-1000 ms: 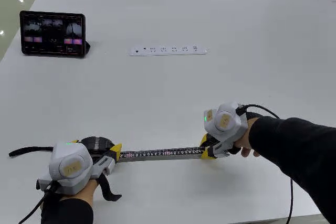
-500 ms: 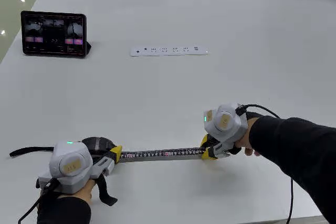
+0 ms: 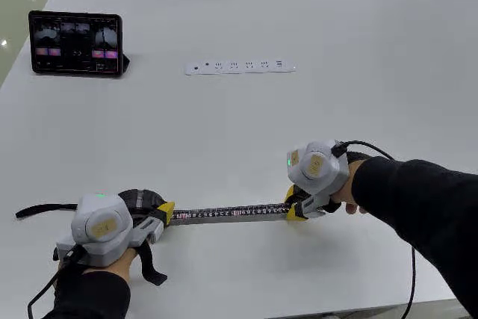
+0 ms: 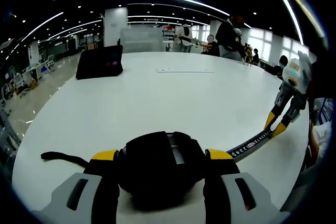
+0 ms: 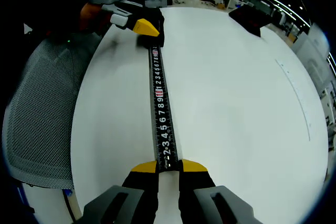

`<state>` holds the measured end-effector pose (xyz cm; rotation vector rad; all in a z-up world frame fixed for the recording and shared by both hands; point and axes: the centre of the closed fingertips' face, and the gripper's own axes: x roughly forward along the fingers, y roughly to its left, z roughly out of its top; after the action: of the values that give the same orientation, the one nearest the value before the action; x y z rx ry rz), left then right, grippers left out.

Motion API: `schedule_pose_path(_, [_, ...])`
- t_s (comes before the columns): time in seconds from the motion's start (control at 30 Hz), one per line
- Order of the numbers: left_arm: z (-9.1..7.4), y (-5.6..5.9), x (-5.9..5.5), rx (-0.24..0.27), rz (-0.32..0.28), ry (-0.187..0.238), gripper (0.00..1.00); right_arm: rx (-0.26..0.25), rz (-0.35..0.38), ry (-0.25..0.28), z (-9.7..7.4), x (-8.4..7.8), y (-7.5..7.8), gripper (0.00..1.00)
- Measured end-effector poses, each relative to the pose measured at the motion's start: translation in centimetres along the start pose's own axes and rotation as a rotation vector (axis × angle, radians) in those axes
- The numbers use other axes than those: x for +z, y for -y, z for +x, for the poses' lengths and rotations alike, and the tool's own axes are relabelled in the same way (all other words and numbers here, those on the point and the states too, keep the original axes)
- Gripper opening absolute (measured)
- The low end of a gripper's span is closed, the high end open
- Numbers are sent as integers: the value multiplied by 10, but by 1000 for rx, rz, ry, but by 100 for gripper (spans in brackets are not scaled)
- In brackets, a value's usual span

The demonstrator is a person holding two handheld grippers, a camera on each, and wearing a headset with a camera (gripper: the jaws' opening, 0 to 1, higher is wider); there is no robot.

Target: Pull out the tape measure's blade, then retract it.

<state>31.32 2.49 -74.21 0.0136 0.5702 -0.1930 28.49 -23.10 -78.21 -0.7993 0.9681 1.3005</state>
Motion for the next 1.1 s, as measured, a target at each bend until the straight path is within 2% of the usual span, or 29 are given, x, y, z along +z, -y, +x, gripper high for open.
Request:
schedule_pose_path(0.3, [1, 0, 0, -7, 6, -20, 60, 5, 8, -6, 2, 4, 0, 10])
schedule_pose_path(1.1, [2, 0, -2, -6, -2, -34, 61, -9, 20, -12, 5, 11, -1, 11])
